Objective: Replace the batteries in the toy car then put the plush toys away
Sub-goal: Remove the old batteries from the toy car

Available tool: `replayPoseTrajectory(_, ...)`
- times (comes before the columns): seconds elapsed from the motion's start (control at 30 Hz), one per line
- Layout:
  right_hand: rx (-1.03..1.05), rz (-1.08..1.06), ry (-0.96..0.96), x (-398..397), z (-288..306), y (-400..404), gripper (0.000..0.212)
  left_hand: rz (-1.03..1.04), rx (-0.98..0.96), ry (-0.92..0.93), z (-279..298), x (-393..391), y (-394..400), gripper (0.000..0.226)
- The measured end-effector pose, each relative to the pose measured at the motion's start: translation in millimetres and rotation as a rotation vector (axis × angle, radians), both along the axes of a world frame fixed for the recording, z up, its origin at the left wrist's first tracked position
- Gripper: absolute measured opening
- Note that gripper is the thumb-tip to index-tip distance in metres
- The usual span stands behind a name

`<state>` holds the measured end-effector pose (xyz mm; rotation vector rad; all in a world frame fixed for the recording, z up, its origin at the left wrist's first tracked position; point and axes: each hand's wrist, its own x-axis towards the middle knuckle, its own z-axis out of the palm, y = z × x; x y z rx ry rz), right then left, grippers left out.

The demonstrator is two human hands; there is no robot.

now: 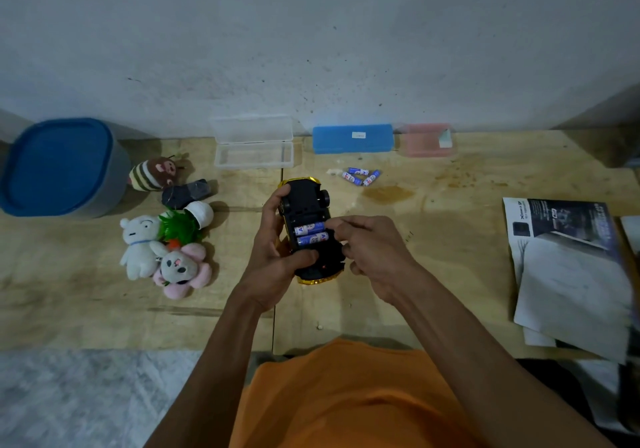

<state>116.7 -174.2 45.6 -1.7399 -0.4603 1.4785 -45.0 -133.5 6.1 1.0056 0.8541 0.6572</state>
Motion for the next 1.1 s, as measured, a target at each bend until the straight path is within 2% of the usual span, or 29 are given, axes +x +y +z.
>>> replayPoseTrajectory(0.13,0.039,-0.009,-0.026,-4,-1,-1,0.015,0.010,0.008,0.023,2,-2,3,0.099)
replayPoseTrajectory(0.3,0.100,0.088,-0.057,-20,-3,-4,0.011,-0.053,0.016,0.073,1,4,0,0.102)
replayPoseTrajectory(0.37,0.173,0.125,-0.198,-21,-3,-4,0.011,-0.039,0.007,0.079,1,5,-1,0.103)
replayPoseTrajectory(0.47,0.301,0.245,-0.531,-16,-3,-1,0.008,-0.063,0.026,0.075,1,3,2,0.104)
replayPoseTrajectory(0.53,0.309,0.312,-0.617,-11,-3,6,0.004,-0.081,0.019,0.071,3,2,4,0.105)
replayPoseTrajectory(0.73,0.215,0.443,-0.651,-8,-1,23,0.005,-0.088,0.044,0.076,4,5,1,0.104)
replayPoseTrajectory(0.83,0.188,0.437,-0.655,-8,-2,27,0.009,-0.064,0.040,0.076,1,7,-2,0.102)
replayPoseTrajectory(0.93,0.194,0.460,-0.661,-7,-2,26,0.013,-0.065,0.045,0.093,-1,10,-3,0.102)
replayPoseTrajectory(1.1,0.260,0.492,-0.608,10,-1,25,0.004,-0.057,0.012,0.087,-8,7,-3,0.102)
